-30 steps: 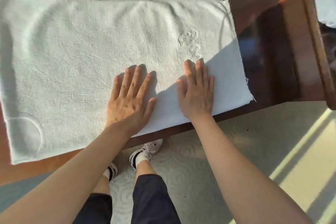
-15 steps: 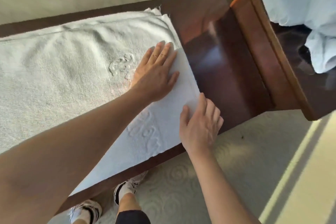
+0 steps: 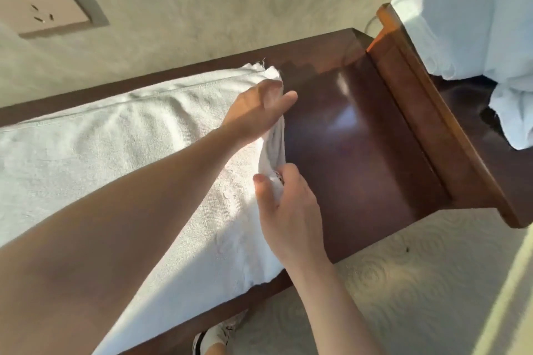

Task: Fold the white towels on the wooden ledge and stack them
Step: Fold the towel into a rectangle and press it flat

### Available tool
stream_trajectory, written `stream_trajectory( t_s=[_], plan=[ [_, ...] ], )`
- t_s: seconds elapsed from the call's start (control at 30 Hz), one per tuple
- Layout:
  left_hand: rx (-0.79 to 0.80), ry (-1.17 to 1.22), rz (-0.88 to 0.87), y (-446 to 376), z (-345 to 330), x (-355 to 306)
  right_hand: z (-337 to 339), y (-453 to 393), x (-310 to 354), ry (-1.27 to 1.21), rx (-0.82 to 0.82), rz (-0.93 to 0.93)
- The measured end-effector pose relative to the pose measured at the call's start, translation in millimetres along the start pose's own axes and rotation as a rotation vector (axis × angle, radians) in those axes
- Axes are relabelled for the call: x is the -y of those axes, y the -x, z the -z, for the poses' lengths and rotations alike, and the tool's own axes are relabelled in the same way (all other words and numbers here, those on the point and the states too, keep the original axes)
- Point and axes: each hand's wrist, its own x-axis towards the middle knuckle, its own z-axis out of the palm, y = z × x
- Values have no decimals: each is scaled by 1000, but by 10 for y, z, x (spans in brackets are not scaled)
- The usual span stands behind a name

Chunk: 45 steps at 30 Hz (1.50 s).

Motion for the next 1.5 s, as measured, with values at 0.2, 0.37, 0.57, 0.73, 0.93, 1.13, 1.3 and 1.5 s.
stream_trajectory(
  t_s=[0.2,0.37,0.57,0.73,0.93,1.13,1.3,1.5],
  plan=[
    [4,581,124,294,770,288,-623,287,577,-32,-74,296],
    [48,772,197,804,1633,719,-1159,668,1157,84,-35,439],
    [-135,546,179,1558,2477,1251,-1875,1265,1774,215,99,629],
    [-361,644,161,2228,3027,1620,-2253,1761,2267,113,260,665],
    [-473,737,228,2789,3423,2193,-2859,2125,2512,118,417,621],
    [-538,624,539,2967,3322,2795,-3299,2217,2343,119,538,477],
    [-651,358,492,3092,3322,2909,-2966,1940,2198,-42,497,359],
    [-651,146,393,3303,3172,2990,-2857,1518,1765,321,386,291]
  ],
)
